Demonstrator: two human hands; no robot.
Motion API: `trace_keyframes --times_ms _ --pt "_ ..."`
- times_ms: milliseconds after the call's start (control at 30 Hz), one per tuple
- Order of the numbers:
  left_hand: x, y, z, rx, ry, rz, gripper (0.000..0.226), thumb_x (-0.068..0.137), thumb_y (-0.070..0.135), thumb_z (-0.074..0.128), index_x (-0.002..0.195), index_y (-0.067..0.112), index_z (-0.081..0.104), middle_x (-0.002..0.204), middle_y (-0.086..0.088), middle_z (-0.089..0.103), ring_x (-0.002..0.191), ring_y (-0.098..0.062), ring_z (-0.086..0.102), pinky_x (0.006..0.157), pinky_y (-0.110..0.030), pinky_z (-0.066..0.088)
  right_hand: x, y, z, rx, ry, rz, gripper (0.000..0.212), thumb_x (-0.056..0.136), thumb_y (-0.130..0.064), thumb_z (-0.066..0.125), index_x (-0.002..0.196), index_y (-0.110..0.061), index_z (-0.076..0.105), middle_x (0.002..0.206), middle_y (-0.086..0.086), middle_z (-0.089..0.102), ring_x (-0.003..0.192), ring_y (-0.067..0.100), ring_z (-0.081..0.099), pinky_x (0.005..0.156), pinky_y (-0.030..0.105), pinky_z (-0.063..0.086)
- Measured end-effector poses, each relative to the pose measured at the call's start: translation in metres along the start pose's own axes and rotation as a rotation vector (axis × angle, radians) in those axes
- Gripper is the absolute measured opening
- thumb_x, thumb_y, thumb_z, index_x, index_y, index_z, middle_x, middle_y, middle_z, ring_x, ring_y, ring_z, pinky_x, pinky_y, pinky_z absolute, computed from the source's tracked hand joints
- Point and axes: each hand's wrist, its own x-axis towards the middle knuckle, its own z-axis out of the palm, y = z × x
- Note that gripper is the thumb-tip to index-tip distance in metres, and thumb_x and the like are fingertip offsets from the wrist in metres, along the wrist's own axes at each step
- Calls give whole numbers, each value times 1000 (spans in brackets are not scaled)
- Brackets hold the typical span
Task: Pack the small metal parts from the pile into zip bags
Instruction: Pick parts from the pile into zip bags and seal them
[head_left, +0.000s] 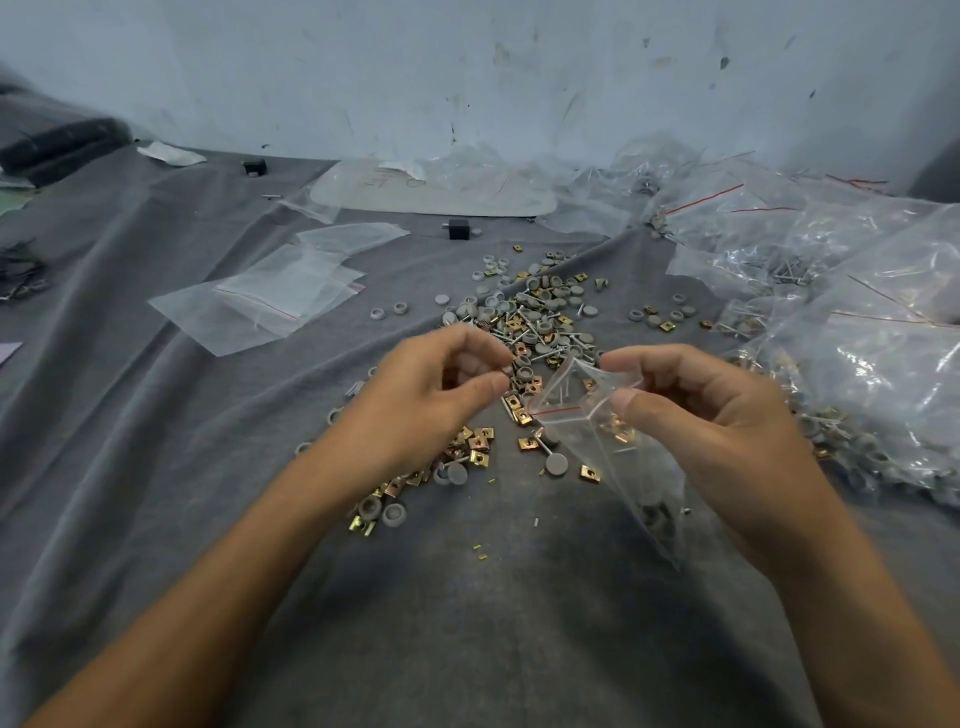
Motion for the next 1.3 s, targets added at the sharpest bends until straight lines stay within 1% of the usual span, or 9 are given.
trace_keyframes --times_ms 67,233,667,767,900,1033,1100,1200,1300 --pt "-3 10 -5 -120 -10 12 16 93 17 70 107 25 70 94 -8 72 78 -14 65 67 -18 50 0 1 1 -1 -5 4 27 89 -13 73 102 -37 78 79 -10 65 75 11 60 69 22 50" --pt "-9 26 -7 -333 -46 26 23 85 13 74 106 20 73 95 2 77 88 -7 72 75 -13 52 0 1 2 -4 -12 12 26 90 -13 74 101 -36 78 82 -2 66 77 13 62 71 24 51" --pt "-10 32 2 -220 -108 59 25 94 -1 63 111 16 72 101 -2 78 98 -10 72 83 -16 53 -2 -1 6 -10 -28 0 28 90 -12 74 101 -37 78 88 8 68 76 19 63 72 33 49" --pt "-10 32 3 -185 -105 64 25 94 -1 64 111 15 73 102 -3 77 100 -16 72 87 -25 56 -2 -1 6 -22 -32 -2 28 90 -12 73 101 -37 78 87 7 68 81 32 65 74 38 52" --pt "-11 33 6 -161 -88 57 20 92 1 67 106 14 75 96 -8 76 90 -26 72 84 -44 57 -2 -1 7 -22 -41 4 29 90 -10 73 101 -36 78 81 -5 68 76 17 65 74 33 53" --pt "-12 36 9 -165 -71 63 24 90 5 71 104 24 74 96 -6 75 85 -23 72 84 -56 55 -2 -1 8 -27 -47 4 28 89 -10 73 102 -35 78 83 -4 69 78 22 67 75 35 55" --pt "-12 36 8 -160 -66 67 27 91 1 69 104 24 73 99 -6 75 91 -27 72 85 -52 57 -2 -1 7 -28 -46 3 28 89 -10 73 101 -35 78 81 -7 68 75 14 65 72 28 53" --pt "-11 34 5 -127 -70 78 31 92 -5 65 104 22 73 97 -1 76 89 -11 72 84 -28 59 -2 0 7 -28 -46 8 28 89 -10 74 102 -35 78 83 -5 70 78 22 67 72 28 54" --pt "-12 37 5 -141 -65 72 27 90 -3 69 104 21 73 95 -4 75 83 -10 71 80 -35 60 -1 1 7 -22 -48 6 28 89 -11 74 102 -35 78 84 -4 71 82 25 68 74 31 55"
